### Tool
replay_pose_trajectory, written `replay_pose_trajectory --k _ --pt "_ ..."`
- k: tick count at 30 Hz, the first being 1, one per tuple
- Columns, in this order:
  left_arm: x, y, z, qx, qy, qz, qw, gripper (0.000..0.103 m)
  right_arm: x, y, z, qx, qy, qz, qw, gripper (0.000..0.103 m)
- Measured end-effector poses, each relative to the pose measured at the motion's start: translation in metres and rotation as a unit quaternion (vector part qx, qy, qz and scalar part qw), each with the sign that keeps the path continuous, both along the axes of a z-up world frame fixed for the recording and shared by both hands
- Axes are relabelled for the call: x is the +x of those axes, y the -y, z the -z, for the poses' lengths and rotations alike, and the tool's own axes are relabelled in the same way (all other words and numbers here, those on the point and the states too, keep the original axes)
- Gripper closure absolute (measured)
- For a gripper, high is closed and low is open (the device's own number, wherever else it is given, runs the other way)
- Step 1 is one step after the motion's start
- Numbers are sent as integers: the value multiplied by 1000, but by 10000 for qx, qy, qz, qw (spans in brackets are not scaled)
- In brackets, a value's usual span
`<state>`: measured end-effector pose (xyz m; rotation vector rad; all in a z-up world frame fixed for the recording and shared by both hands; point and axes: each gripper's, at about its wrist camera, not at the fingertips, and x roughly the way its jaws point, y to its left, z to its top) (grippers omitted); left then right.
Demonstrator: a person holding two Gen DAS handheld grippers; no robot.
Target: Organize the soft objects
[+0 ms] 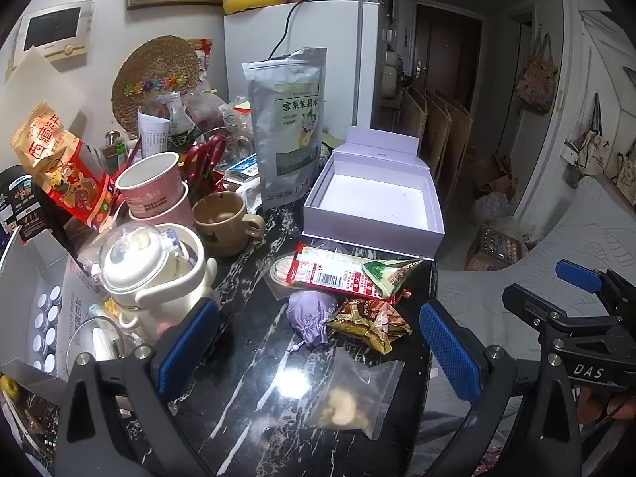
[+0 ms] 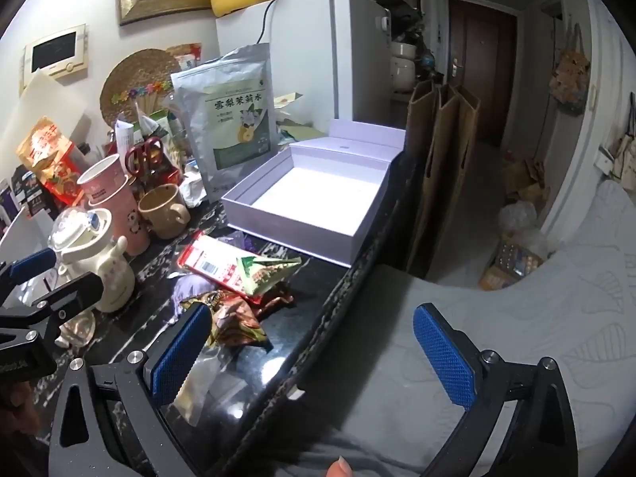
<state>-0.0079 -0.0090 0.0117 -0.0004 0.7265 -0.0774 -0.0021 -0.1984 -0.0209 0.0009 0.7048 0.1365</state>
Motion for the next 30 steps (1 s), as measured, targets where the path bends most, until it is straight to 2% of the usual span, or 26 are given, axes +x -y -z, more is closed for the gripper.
replay_pose_trajectory --k 30 --pt "-7 5 -4 -105 48 146 9998 0 -6 2 -4 -50 48 28 10000 0"
